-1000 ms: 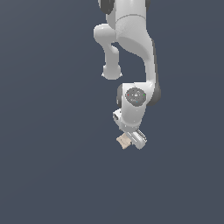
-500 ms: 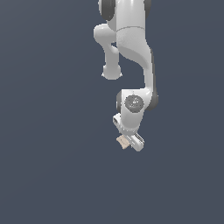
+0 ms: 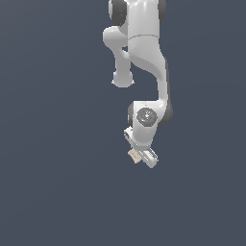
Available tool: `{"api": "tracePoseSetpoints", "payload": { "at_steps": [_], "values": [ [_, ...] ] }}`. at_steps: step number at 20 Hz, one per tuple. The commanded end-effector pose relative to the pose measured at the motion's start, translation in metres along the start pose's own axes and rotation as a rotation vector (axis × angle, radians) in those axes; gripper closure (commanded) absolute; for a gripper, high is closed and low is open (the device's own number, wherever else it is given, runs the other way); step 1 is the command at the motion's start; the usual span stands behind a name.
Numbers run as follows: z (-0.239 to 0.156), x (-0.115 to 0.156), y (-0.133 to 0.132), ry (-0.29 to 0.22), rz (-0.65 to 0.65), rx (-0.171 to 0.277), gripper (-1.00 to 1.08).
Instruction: Pick up the object and move it to a goal position.
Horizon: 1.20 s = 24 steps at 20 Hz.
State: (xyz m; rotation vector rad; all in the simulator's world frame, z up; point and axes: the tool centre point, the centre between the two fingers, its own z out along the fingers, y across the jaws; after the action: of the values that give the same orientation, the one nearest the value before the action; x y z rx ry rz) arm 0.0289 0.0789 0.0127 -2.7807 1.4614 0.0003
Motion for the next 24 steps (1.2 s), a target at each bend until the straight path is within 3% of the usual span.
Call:
{"api": "tracePoseSetpoints", "payload": {
  "at_steps": [1, 13, 24],
  "values": [
    [0.0, 0.0, 0.0, 0.0, 0.0, 0.0, 1.08],
    [-0.012, 0.005, 0.0, 0.0, 0.0, 0.0, 1.08],
    [-0.096, 0.035, 0.0, 0.0, 0.001, 0.0, 1.08]
  ]
}}
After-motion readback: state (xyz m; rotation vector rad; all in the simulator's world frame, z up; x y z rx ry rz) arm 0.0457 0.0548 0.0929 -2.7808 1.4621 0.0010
